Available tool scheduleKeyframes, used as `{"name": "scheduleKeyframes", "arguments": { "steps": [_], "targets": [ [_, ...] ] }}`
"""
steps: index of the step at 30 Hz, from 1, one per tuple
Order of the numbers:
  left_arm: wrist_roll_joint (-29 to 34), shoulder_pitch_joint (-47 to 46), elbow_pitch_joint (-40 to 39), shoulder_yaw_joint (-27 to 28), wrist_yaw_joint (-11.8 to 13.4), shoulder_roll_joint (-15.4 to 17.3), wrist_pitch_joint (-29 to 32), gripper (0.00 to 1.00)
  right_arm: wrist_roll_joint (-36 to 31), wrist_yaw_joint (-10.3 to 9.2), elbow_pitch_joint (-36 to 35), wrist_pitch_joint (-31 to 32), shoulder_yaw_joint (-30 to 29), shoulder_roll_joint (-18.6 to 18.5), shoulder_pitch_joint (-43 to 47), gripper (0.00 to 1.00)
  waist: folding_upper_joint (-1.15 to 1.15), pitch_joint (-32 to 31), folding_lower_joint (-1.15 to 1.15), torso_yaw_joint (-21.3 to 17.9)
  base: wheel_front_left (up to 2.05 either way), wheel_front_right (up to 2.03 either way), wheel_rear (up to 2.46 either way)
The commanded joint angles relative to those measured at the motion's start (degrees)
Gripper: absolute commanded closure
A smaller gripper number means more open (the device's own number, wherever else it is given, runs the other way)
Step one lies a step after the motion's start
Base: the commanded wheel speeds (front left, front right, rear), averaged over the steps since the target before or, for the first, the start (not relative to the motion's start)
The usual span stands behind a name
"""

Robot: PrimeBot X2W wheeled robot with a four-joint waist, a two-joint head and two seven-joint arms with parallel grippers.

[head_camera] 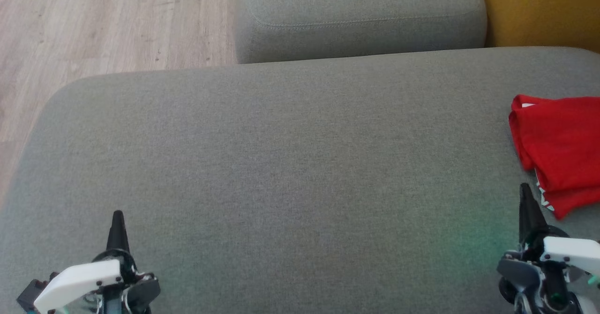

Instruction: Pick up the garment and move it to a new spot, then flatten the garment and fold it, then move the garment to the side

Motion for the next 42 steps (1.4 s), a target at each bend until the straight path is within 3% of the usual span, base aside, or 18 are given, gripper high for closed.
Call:
{"name": "scheduleKeyframes", "arguments": {
  "steps": [1, 5, 42],
  "targets": [
    [-1.6, -3.2, -2.0, 2.2, -0.6, 0.2, 0.4, 1.00, 1.8, 0.44, -2.5, 0.8, 0.8, -0.4, -3.7, 1.00, 0.00, 0.1, 0.00, 0.0, 0.00, 0.00, 0.00],
    [-3.8, -3.6, -2.1, 2.8, -0.9, 0.2, 1.0, 1.00, 4.0, 0.45, -2.6, 1.3, 0.6, -0.4, -4.2, 1.00, 0.00, 0.4, 0.00, -0.1, 0.00, 0.00, 0.00],
    [-3.8, -3.6, -2.1, 2.8, -0.9, 0.2, 1.0, 1.00, 4.0, 0.45, -2.6, 1.3, 0.6, -0.4, -4.2, 1.00, 0.00, 0.4, 0.00, -0.1, 0.00, 0.00, 0.00]
  ]
}}
